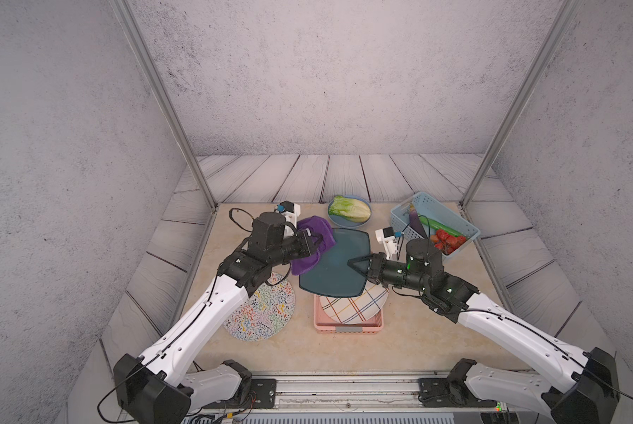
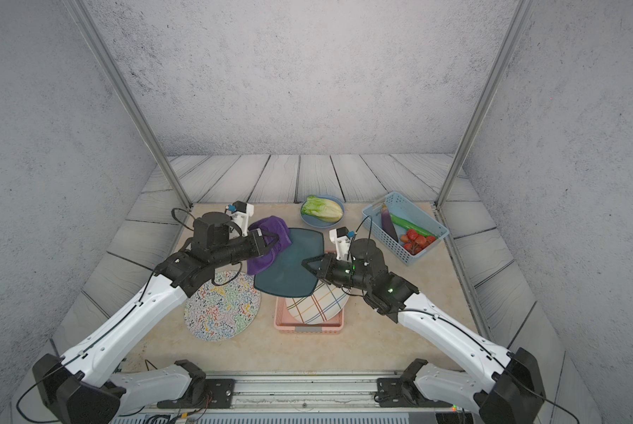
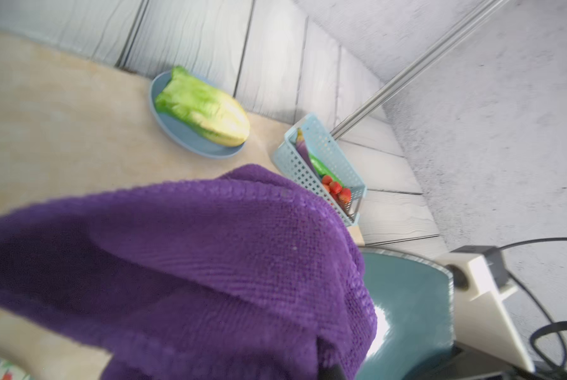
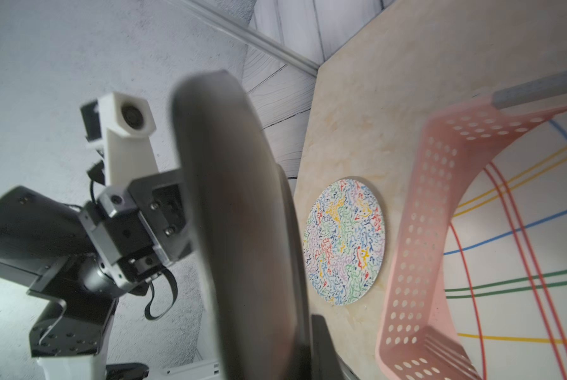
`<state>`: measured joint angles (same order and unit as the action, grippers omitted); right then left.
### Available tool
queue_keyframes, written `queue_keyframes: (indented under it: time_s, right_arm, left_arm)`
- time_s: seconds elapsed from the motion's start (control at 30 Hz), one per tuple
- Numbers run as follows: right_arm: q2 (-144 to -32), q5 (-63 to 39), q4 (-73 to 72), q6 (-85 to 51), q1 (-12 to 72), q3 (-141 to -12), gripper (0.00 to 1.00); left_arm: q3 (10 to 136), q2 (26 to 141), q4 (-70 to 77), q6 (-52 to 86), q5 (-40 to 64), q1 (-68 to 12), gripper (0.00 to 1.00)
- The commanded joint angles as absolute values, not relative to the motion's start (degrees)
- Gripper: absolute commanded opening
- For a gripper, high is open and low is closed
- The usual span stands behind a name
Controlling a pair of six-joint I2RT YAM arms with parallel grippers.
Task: Wipe the wet plate dry
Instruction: Wipe the plate with towel.
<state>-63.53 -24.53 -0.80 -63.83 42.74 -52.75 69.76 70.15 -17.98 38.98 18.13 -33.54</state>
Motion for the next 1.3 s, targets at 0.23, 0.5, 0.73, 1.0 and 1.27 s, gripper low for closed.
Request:
queue_keyframes:
  time_s: [0.23, 0.5, 0.73, 1.0, 1.27]
  right_arm:
    - [-59.5, -30.3, -12.6, -56.2, 44.0, -58.7, 0.0]
    - [-58.0, -25.2, -13.9, -58.3, 41.5, -58.1, 0.0]
    - [-56.6, -29.6, -23.2, -67.4, 36.7, -55.2, 0.0]
    - [-56.3, -23.9, -21.2, -68.2, 34.0, -57.9, 0.0]
    - [-54.9, -24.3, -21.5, -73.4, 28.7, -56.7, 0.0]
  left_arm:
    - [72.5, 76.4, -20.0, 30.7, 15.1, -42.0, 0.0]
    - [77.0, 78.2, -24.2, 30.5, 15.4, -44.6, 0.0]
    - [69.9, 69.5, -22.6, 33.3, 22.3, -31.7, 0.0]
    - [69.4, 74.3, -31.0, 24.4, 27.2, -47.2, 0.0]
    - [66.6, 67.3, -16.9, 41.7, 35.8, -35.2, 0.0]
